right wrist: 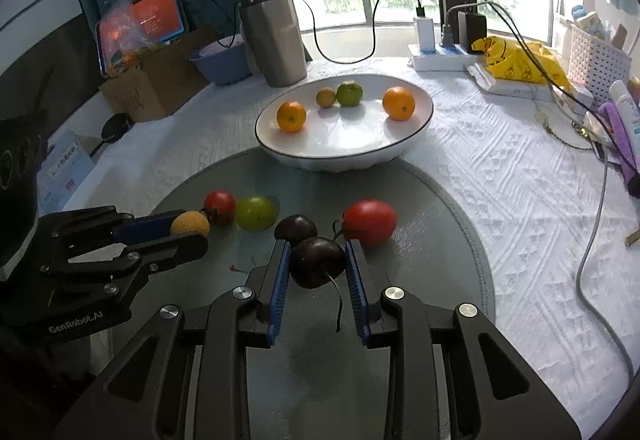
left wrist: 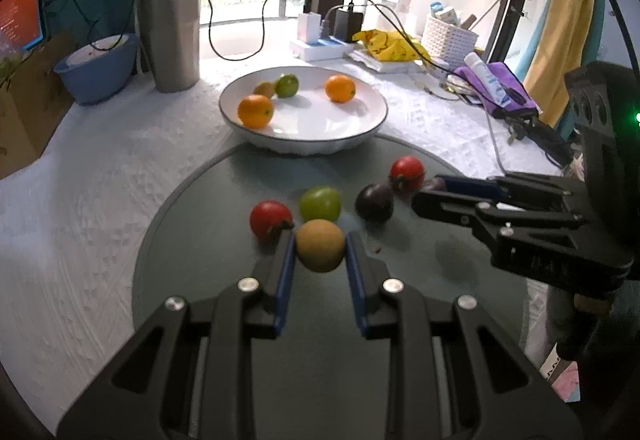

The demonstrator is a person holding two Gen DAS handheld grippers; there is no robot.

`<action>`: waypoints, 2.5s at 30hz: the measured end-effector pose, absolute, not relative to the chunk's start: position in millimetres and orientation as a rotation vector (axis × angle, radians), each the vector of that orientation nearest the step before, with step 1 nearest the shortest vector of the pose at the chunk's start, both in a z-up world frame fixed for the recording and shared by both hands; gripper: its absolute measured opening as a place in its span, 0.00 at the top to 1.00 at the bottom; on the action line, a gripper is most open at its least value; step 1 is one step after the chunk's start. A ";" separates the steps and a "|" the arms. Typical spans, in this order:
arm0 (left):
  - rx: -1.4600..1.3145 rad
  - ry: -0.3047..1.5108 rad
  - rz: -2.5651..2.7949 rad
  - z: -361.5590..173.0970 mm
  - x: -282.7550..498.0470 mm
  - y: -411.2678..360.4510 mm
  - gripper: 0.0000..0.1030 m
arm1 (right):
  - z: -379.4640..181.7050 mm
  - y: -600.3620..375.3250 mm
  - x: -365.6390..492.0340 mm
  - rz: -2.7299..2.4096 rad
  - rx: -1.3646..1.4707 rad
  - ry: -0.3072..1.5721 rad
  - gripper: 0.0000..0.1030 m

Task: Organize fruits
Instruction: 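Grasp a dark purple plum with the right gripper while the left grasps a brownish-yellow fruit, then carry the plum with the right gripper while the left carries its brownish fruit to the bowl, then open the right gripper in the bowl while the left gripper releases its fruit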

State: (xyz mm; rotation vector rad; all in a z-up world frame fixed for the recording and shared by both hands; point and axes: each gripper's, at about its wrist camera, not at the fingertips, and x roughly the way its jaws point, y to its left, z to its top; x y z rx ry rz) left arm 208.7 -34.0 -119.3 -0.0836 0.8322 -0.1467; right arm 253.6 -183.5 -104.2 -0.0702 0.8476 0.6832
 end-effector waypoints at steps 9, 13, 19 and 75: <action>-0.079 0.805 -0.155 -105.4 216.8 -38.0 0.74 | -88.2 -192.2 265.3 0.682 -0.055 0.814 0.71; -0.077 0.800 -0.154 -100.8 224.0 -39.5 0.74 | -84.0 -194.1 271.3 0.681 -0.052 0.804 0.71; -0.073 0.788 -0.159 -95.0 237.4 -39.2 0.74 | -78.6 -196.5 283.3 0.680 -0.050 0.794 0.71; -0.154 0.863 -0.132 -121.7 331.3 -2.6 0.73 | -102.4 -162.8 386.0 0.664 -0.090 0.867 0.70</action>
